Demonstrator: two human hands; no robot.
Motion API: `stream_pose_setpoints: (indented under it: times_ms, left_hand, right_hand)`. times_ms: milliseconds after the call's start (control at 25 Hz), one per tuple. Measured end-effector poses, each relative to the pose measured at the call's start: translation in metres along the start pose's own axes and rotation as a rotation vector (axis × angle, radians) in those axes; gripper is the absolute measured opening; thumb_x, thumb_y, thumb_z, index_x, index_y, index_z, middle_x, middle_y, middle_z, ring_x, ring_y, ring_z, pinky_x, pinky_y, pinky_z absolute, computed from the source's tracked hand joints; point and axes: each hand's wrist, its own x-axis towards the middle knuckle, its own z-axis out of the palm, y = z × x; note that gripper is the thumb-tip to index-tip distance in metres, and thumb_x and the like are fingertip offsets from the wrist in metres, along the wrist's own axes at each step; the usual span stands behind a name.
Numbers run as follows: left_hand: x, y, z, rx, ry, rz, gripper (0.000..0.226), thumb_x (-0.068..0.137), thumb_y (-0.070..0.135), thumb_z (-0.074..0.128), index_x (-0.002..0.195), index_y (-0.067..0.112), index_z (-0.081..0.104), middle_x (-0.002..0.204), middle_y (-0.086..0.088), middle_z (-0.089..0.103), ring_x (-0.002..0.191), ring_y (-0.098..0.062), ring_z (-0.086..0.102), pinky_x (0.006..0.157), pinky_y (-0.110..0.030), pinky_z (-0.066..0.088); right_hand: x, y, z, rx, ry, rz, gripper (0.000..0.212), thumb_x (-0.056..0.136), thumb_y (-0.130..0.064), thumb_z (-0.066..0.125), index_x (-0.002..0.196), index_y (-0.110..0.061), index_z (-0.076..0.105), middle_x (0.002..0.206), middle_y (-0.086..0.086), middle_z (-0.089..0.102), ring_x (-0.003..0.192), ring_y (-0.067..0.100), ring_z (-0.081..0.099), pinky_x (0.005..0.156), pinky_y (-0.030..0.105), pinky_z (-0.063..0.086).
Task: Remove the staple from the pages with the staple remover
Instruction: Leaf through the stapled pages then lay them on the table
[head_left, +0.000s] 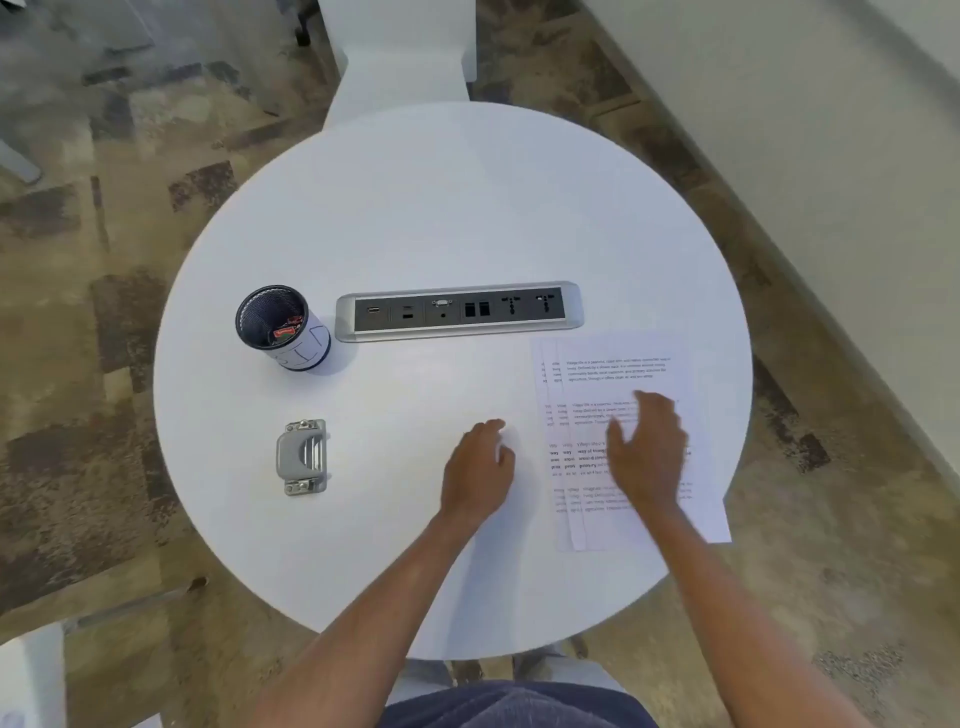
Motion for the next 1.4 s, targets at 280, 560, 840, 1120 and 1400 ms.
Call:
stream_pose_setpoints:
  times_ms: [280,560,840,1120,1400]
  left_hand:
    - [0.006,0.054,0.033,-0.102,-0.129,-0.142,0.048,0.086,0.008,0.047,0.134,0.011,0.039,0.128,-0.010,0.051,0.120,-0.030,0.050,0.096,-0.040,0.044]
    - [0.019,0.074,0.050,-0.305,0.033,-0.410,0.064,0.087,0.022,0.054,0.144,0.009,0.029,0.136,-0.012,0.047,0.124,-0.031,0.048,0.099,-0.039,0.042]
    - [0.008,0.074,0.079,0.157,0.033,-0.208,0.078,0.084,0.030,0.070,0.142,0.004,0.025,0.132,-0.015,0.039,0.120,-0.031,0.044,0.088,-0.041,0.048]
    - [0.008,0.075,0.086,0.076,0.118,-0.225,0.078,0.084,0.022,0.069,0.146,0.011,0.021,0.131,-0.013,0.041,0.119,-0.030,0.043,0.088,-0.037,0.048]
    - [0.009,0.070,0.083,-0.039,0.156,-0.251,0.080,0.088,0.016,0.064,0.150,0.013,0.013,0.133,-0.011,0.043,0.120,-0.027,0.048,0.088,-0.037,0.048]
  right_hand:
    - [0.013,0.062,-0.020,-0.171,-0.323,0.219,0.100,0.084,-0.063,0.059,0.153,-0.007,0.015,0.162,0.023,0.004,0.150,0.036,0.003,0.119,0.050,0.011]
    - [0.017,0.057,-0.020,-0.257,-0.364,0.198,0.101,0.085,-0.066,0.053,0.152,-0.004,0.011,0.160,0.029,0.000,0.148,0.045,0.002,0.117,0.054,0.017]
    - [0.029,0.044,-0.028,-0.232,-0.294,0.227,0.105,0.070,-0.061,0.074,0.141,0.003,0.029,0.137,0.023,0.035,0.125,0.042,0.035,0.096,0.050,0.039]
    - [0.030,0.041,-0.024,-0.267,-0.317,0.213,0.109,0.065,-0.065,0.076,0.137,0.003,0.032,0.133,0.021,0.037,0.123,0.040,0.037,0.095,0.052,0.040]
    - [0.037,0.030,-0.025,-0.098,-0.353,0.308,0.088,0.075,-0.069,0.064,0.128,-0.001,0.044,0.132,0.018,0.047,0.125,0.039,0.044,0.100,0.052,0.037]
